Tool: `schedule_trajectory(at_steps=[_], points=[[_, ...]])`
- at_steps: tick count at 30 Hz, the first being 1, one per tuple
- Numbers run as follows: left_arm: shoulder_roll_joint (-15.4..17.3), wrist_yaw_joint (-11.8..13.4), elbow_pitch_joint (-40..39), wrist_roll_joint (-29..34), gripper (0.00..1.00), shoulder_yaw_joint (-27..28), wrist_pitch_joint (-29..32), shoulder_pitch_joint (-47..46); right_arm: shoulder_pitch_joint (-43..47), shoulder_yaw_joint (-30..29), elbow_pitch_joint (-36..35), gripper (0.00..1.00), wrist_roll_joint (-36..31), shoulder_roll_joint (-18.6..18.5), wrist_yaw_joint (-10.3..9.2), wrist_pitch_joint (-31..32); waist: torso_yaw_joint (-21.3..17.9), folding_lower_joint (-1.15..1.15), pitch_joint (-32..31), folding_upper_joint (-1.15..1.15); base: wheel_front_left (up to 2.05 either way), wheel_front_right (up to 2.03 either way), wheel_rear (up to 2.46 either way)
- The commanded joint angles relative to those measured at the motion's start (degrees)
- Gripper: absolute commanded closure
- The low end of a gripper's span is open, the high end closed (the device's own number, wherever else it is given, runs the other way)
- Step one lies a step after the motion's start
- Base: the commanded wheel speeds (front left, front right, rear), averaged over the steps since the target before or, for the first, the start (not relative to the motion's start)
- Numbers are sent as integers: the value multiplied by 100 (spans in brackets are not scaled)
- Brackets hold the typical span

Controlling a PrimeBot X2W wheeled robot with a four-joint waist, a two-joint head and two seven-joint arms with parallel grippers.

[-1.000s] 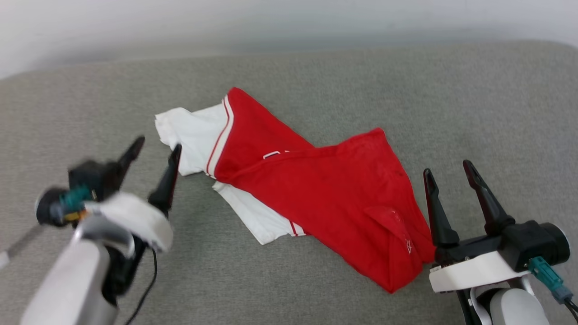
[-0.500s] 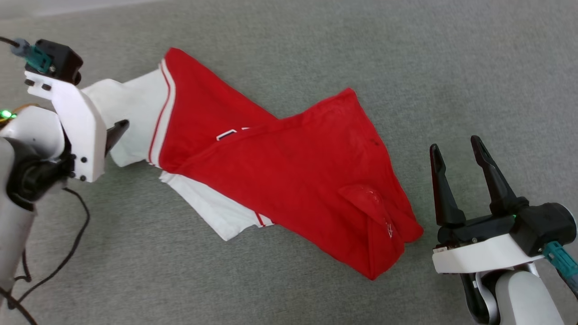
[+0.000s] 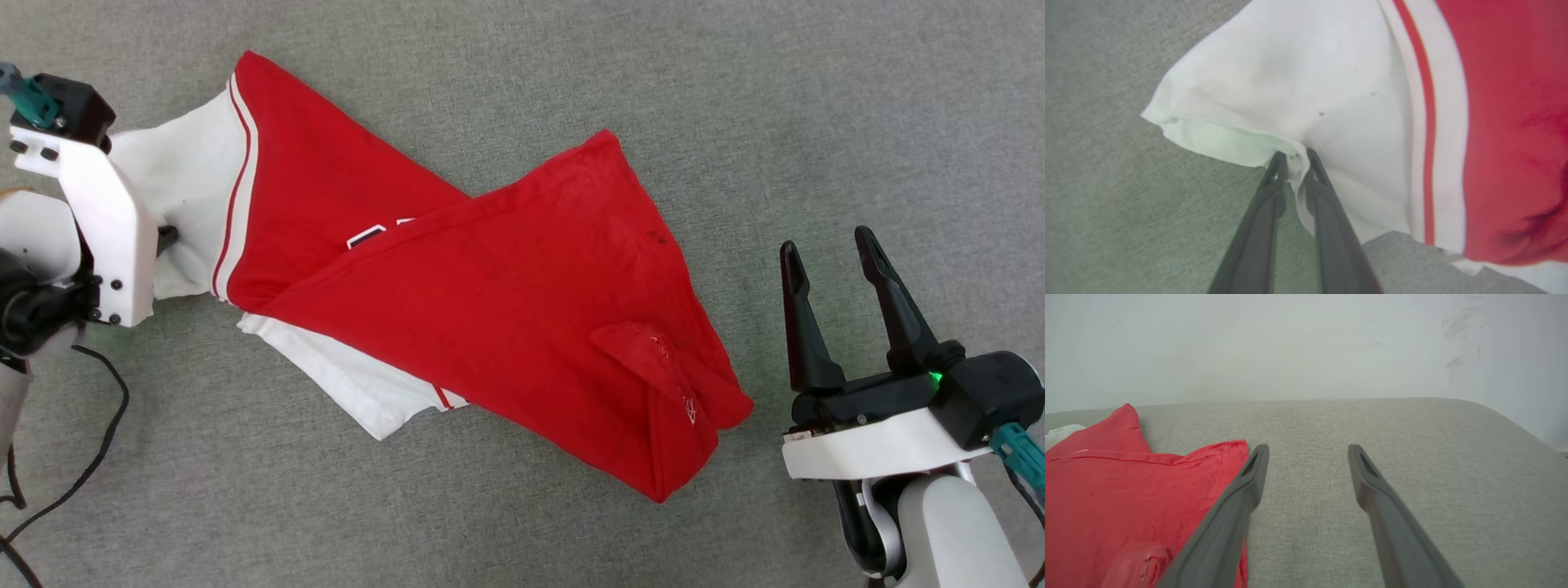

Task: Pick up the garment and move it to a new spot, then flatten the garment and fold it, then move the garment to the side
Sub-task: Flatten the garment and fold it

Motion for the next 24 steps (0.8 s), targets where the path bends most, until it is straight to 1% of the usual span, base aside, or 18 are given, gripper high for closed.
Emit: schedule_trajectory(at_steps=[1,3,6,9,12,17,21,24], points=[[-98,-8,149,10,100,-135,-11,288,-63,-14,12,0,-9,6,-2,-11,7,0,-28,0,0,0,0],[-89,-19,106,43,100,-72,-315,208,-48,-30,49,0,-41,7,-2,-11,16,0,-112,0,0,0,0],[-114,-26,-20,135,100,53,-973,9,-32,-33,100,0,-70,6,-2,-11,15,0,-295,0,0,0,0],[-280,-27,-142,175,100,159,-1664,-104,24,-26,149,0,-66,6,-2,-11,7,0,-541,0,0,0,0],[-413,-31,-332,164,100,191,-2153,-177,99,-12,209,0,-72,6,-2,-11,-18,0,-784,0,0,0,0],[-708,-39,-869,259,100,-19,-2539,-425,217,10,254,0,-67,6,-2,-11,-112,0,-1052,0,0,0,0],[-1151,49,-1150,396,100,-168,-2745,-784,207,41,248,0,-2,7,-2,-11,-236,0,-1094,0,0,0,0],[-1551,114,-1155,545,100,-377,-2819,-1092,196,76,219,0,71,5,-2,-12,-389,0,-1061,0,0,0,0]])
